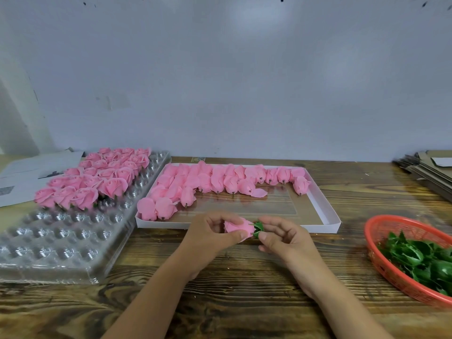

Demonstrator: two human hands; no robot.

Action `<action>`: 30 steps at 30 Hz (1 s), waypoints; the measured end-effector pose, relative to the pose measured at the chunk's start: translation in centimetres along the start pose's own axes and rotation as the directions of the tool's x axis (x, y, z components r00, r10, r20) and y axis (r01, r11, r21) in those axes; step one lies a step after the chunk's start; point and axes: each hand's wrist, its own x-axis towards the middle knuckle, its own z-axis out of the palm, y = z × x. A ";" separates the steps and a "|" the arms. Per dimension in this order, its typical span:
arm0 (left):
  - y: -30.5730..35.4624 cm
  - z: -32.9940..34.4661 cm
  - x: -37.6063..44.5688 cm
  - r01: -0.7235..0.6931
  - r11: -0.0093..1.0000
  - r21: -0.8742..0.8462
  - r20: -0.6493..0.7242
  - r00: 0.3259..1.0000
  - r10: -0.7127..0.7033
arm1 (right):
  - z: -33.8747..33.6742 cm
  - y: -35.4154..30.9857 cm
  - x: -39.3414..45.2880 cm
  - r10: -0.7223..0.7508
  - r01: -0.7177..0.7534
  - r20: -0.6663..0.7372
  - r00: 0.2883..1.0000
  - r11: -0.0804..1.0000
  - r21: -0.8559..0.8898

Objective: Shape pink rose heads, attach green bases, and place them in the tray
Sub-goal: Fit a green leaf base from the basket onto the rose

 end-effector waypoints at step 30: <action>0.1 0.2 -0.1 0.033 0.999 -0.012 0.008 0.999 -0.033 | 0.1 0.3 0.1 0.081 -0.081 0.008 0.997 0.995 0.051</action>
